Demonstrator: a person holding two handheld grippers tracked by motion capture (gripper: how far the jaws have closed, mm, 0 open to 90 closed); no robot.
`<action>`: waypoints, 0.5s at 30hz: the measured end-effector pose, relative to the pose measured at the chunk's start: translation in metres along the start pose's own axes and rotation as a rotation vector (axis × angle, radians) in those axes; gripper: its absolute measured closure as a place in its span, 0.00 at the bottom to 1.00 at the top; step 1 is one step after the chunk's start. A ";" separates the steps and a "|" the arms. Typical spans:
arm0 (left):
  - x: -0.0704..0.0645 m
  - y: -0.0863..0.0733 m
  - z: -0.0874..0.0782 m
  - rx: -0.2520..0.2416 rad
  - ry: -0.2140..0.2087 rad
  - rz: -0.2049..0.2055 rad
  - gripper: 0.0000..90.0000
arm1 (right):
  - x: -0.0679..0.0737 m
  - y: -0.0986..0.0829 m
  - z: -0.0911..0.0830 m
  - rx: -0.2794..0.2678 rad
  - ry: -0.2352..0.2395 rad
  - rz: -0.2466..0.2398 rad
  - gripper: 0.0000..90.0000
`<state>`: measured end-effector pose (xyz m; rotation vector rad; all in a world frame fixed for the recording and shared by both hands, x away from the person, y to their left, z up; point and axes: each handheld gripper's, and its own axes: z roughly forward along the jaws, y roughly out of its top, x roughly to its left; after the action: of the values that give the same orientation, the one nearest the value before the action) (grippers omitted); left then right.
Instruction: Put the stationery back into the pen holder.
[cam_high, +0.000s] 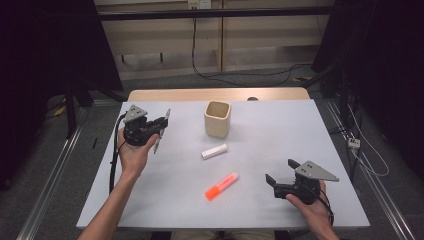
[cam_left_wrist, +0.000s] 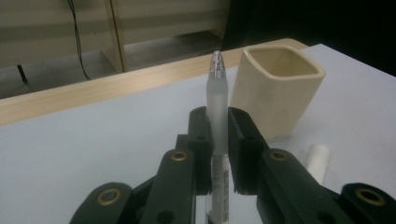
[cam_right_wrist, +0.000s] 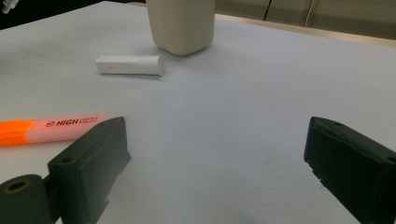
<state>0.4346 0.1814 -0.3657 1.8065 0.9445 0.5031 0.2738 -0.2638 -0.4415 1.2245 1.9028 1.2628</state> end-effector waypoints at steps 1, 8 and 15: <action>-0.001 0.001 0.000 -0.001 -0.004 0.005 0.90 | 0.000 0.000 0.000 0.000 0.001 0.000 0.06; -0.018 0.011 0.007 -0.036 -0.060 0.018 0.90 | 0.000 0.000 0.000 -0.004 0.006 0.000 0.06; -0.031 0.023 0.015 -0.056 -0.108 0.023 0.90 | -0.001 0.000 -0.001 -0.006 0.009 -0.002 0.06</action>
<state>0.4348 0.1435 -0.3484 1.7780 0.8288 0.4377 0.2733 -0.2649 -0.4414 1.2158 1.9046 1.2747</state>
